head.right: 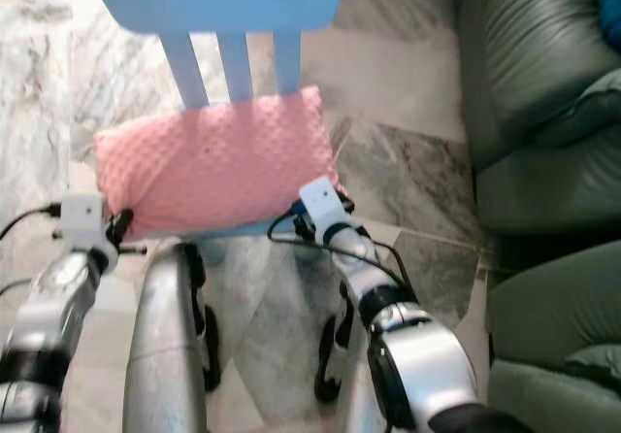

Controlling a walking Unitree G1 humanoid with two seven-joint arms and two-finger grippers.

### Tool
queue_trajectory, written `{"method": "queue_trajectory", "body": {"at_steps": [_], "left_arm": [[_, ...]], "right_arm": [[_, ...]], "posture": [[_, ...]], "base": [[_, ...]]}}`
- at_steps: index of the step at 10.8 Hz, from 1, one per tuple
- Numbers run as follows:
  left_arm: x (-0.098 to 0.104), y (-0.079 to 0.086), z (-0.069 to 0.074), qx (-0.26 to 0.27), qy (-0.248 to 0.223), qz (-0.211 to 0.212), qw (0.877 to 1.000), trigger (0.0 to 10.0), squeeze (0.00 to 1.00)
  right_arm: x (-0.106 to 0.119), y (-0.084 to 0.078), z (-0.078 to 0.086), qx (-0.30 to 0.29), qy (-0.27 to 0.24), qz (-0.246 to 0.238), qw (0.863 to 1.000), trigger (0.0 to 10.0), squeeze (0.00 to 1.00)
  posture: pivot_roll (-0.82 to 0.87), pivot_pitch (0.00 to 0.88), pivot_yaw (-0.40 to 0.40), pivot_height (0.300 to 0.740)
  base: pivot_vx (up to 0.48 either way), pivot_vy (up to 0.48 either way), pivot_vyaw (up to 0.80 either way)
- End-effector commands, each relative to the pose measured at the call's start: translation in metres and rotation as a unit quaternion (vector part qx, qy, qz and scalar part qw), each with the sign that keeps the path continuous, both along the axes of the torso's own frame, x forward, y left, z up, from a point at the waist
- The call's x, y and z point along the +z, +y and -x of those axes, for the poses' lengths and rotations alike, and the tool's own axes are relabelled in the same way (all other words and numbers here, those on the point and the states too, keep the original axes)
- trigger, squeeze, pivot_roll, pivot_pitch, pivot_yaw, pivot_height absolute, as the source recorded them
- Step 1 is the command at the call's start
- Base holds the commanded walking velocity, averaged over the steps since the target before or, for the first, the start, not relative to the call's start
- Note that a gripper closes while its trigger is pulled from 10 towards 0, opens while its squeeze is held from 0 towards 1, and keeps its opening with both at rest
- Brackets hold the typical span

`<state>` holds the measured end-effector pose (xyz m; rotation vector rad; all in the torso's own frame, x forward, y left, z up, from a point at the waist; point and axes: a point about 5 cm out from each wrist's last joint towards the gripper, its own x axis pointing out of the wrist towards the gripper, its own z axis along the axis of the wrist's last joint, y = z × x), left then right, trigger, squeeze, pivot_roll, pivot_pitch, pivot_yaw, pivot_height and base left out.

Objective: Move the pillow to the sofa

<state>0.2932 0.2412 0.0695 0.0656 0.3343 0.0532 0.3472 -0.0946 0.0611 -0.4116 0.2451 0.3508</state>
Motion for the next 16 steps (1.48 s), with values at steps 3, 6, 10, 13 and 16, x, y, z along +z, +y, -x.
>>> {"method": "queue_trajectory", "body": {"at_steps": [3,6,10,13,16], "left_arm": [[-0.002,-0.003,0.019,-0.005,0.026,0.011,1.000,0.0,0.00],[0.010,-0.013,0.024,-0.035,0.022,0.031,0.999,0.0,0.00],[0.016,-0.017,0.031,-0.061,0.026,0.041,0.997,0.0,0.00],[0.019,-0.018,0.030,-0.065,0.026,0.047,0.996,0.0,0.00],[0.019,-0.016,0.030,-0.062,0.026,0.046,0.997,0.0,0.00]], "right_arm": [[-0.007,-0.010,0.003,-0.035,-0.013,0.055,0.998,10.0,1.00],[-0.009,0.001,0.005,-0.050,0.013,0.000,0.999,10.0,0.00],[-0.007,0.013,0.004,-0.054,0.024,-0.012,0.998,0.0,0.00],[-0.006,0.008,0.002,-0.067,0.031,-0.021,0.997,0.0,0.00],[-0.008,0.008,0.003,-0.071,0.039,-0.027,0.996,0.0,0.00]], "posture": [[0.28,0.464,-0.048,0.532],[0.34,0.465,-0.047,0.532],[0.35,0.468,-0.044,0.532],[0.35,0.465,-0.049,0.532],[0.35,0.465,-0.052,0.532]], "base": [[0.000,0.000,0.00],[0.000,0.000,0.00],[0.000,0.000,0.00],[0.000,0.000,0.00],[0.000,0.000,0.00]]}}
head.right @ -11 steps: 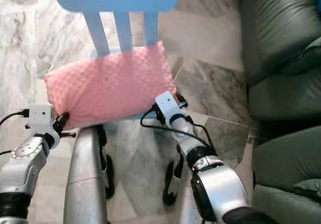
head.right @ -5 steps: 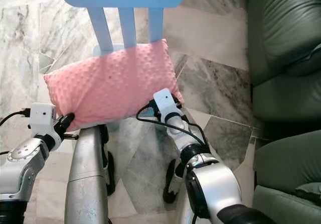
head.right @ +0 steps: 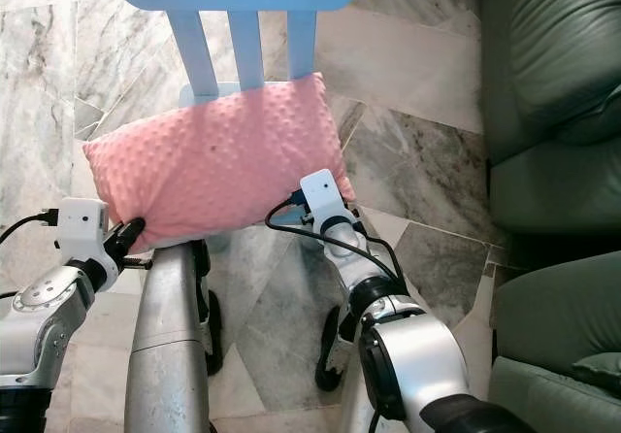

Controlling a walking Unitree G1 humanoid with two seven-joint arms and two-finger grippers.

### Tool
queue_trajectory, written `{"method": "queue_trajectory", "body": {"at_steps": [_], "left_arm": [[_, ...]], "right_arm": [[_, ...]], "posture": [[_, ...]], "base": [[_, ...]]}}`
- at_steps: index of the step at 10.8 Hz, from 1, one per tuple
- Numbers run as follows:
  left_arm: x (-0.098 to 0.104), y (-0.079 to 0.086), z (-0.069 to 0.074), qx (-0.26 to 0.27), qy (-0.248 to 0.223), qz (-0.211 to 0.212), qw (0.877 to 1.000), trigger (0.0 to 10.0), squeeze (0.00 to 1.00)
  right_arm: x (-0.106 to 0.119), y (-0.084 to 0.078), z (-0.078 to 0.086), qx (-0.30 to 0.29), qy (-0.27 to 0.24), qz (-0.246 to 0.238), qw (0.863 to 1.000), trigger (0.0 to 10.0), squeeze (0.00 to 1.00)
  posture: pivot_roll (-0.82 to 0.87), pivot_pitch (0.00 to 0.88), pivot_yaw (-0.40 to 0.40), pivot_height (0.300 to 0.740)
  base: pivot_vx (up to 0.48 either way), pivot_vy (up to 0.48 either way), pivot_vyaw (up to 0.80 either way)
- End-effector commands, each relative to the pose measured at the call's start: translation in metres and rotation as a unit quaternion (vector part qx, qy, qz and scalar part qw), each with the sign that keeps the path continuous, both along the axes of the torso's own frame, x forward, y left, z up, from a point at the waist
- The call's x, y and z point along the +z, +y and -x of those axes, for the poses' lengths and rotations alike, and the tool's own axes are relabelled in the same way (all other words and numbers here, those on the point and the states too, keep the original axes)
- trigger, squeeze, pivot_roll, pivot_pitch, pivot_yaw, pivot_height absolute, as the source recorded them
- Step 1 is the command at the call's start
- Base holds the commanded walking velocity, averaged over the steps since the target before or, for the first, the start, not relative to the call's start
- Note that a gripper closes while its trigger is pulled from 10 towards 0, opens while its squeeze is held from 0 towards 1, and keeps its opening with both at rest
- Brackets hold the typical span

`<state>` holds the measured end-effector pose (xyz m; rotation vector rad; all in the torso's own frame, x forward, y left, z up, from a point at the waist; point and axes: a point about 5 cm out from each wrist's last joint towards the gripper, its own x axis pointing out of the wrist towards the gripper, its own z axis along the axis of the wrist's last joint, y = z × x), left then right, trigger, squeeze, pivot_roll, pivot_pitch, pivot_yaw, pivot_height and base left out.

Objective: Move the pillow to the sofa

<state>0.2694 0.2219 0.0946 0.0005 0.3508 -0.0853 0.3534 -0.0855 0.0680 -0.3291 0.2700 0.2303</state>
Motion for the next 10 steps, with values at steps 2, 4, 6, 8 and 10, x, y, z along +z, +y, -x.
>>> {"method": "queue_trajectory", "body": {"at_steps": [2,4,6,8,10], "left_arm": [[-0.005,0.001,0.003,-0.002,0.013,0.004,1.000,0.0,0.00],[-0.006,0.000,0.002,-0.002,0.012,0.005,1.000,0.0,0.00],[-0.007,-0.003,0.001,-0.002,0.011,0.009,1.000,0.0,0.00],[-0.007,-0.003,-0.004,0.000,0.009,0.009,1.000,0.0,0.00],[-0.005,-0.005,-0.016,0.004,-0.002,0.009,1.000,0.0,0.00]], "right_arm": [[-0.017,-0.004,0.010,-0.010,0.040,-0.006,0.999,0.0,0.00],[-0.017,-0.008,0.009,-0.017,0.045,-0.013,0.999,0.0,0.00],[-0.017,-0.010,0.009,-0.019,0.047,-0.017,0.999,0.0,0.00],[-0.014,-0.012,0.006,-0.033,0.051,-0.045,0.997,0.0,0.00],[-0.007,-0.012,0.001,-0.026,0.043,-0.055,0.997,0.0,0.00]], "posture": [[0.34,0.465,-0.052,0.532],[0.34,0.466,-0.056,0.532],[0.33,0.456,-0.061,0.532],[0.33,0.439,-0.070,0.532],[0.31,0.392,-0.088,0.532]], "base": [[0.000,0.000,0.00],[0.000,0.000,0.00],[0.000,0.000,0.00],[0.000,0.000,0.00],[0.000,0.000,0.00]]}}
